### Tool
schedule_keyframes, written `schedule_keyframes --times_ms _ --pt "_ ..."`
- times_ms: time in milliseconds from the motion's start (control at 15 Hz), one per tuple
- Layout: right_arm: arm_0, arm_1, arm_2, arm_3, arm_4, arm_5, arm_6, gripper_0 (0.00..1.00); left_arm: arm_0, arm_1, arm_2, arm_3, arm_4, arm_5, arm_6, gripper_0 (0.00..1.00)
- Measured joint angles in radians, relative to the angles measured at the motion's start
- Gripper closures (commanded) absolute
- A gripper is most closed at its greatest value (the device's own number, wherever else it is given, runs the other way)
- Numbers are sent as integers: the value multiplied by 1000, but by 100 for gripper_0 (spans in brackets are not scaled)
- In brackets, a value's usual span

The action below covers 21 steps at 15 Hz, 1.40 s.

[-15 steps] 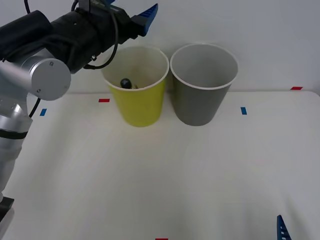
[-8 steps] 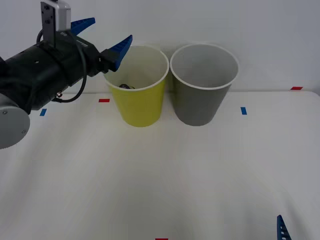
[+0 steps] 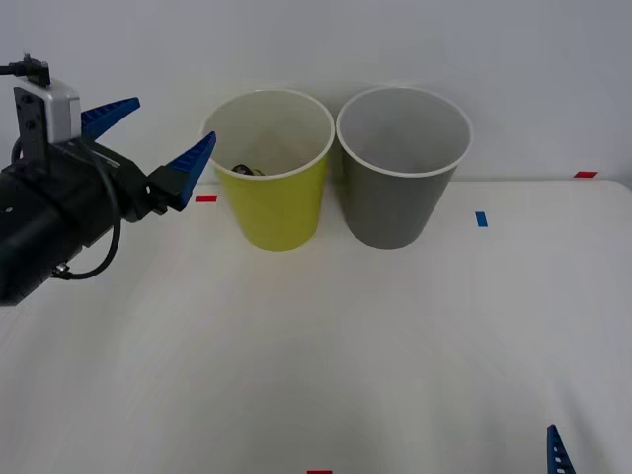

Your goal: Put cans in the gray bin and PET bottles in the light green bin.

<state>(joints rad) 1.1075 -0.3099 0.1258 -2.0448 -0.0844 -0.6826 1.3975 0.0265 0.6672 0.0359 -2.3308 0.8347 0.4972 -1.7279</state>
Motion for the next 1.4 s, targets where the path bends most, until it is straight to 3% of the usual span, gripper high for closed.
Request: schedule_keyframes --times_ms 200,333,667,933,1200,1400 --pt "0 0 0 0 0 0 0 0 95 -60 36 -71 -25 2 -8 0" --pt "0 0 0 0 0 0 0 0 133 -48 38 -87 -57 -24 -7 0" --pt "0 0 0 0 0 0 0 0 317 -47 -64 -91 -298 -254 142 0" --pt "0 0 0 0 0 0 0 0 436 -48 -92 -85 -325 -363 143 0" --pt "0 0 0 0 0 0 0 0 491 -54 -97 -79 -331 -389 131 0" --pt "0 0 0 0 0 0 0 0 548 -41 -133 -20 -352 -565 125 0"
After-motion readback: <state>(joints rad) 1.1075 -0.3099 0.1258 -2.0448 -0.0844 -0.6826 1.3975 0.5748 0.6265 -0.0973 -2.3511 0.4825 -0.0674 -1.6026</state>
